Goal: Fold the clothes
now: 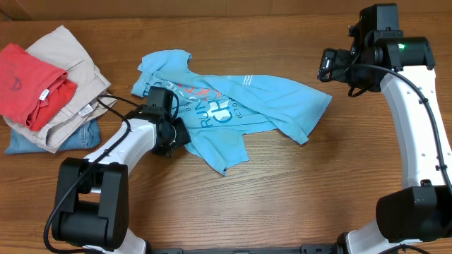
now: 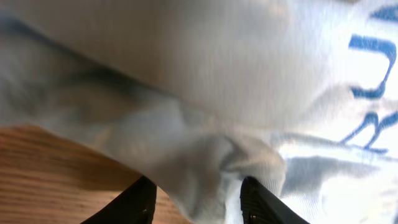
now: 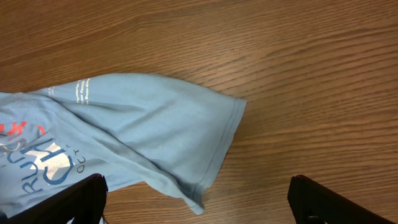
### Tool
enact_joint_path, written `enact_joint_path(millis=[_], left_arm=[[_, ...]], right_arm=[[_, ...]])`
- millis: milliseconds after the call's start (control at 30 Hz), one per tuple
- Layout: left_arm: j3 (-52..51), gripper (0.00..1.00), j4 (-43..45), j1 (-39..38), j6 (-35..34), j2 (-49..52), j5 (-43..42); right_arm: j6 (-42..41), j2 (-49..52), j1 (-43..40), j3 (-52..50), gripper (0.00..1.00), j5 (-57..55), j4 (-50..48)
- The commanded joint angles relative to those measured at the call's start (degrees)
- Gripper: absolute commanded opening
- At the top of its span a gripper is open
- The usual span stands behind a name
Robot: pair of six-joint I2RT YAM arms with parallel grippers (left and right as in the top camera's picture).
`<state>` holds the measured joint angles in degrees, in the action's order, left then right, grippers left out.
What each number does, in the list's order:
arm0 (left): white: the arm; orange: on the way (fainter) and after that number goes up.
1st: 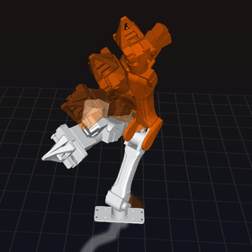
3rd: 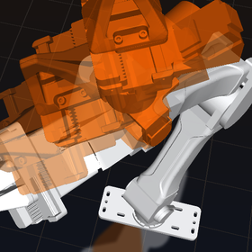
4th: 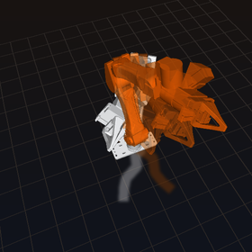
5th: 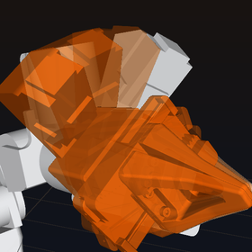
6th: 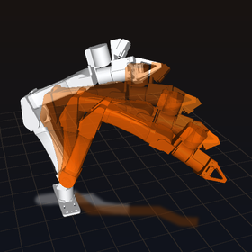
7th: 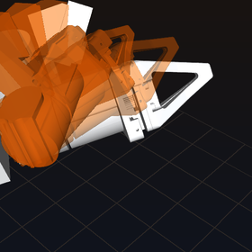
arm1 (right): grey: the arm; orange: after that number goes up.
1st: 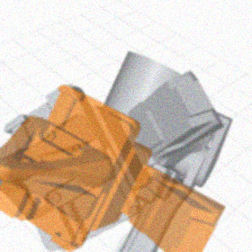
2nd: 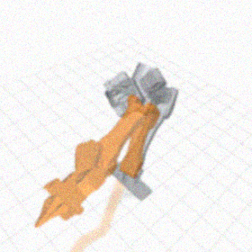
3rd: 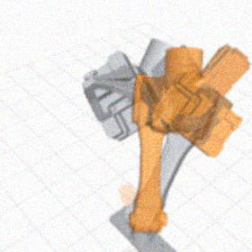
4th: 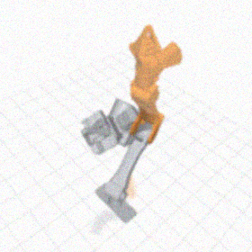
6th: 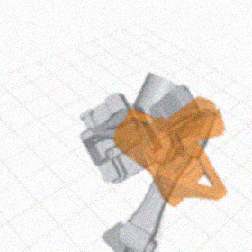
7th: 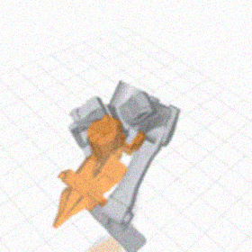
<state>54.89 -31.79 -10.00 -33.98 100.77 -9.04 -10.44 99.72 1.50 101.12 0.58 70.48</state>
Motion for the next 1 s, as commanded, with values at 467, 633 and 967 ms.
enact_joint_path(millis=[467, 633, 967], left_arm=[[-3.1, 0.38, 0.3, -0.2, 1.2, 3.5, -1.4], [-3.1, 0.04, 1.9, -0.1, 1.2, 3.5, 0.0], [-0.7, 0.04, -9.3, 6.4, 7.1, -0.3, 2.3]], right_arm=[[0.4, -1.7, -0.2, 0.5, 0.97, -0.5, -0.4], [0.4, -1.7, -0.2, 0.5, 0.97, -0.5, -0.2], [-2.1, -1.7, -0.2, 0.2, 0.96, -0.2, 6.6]])
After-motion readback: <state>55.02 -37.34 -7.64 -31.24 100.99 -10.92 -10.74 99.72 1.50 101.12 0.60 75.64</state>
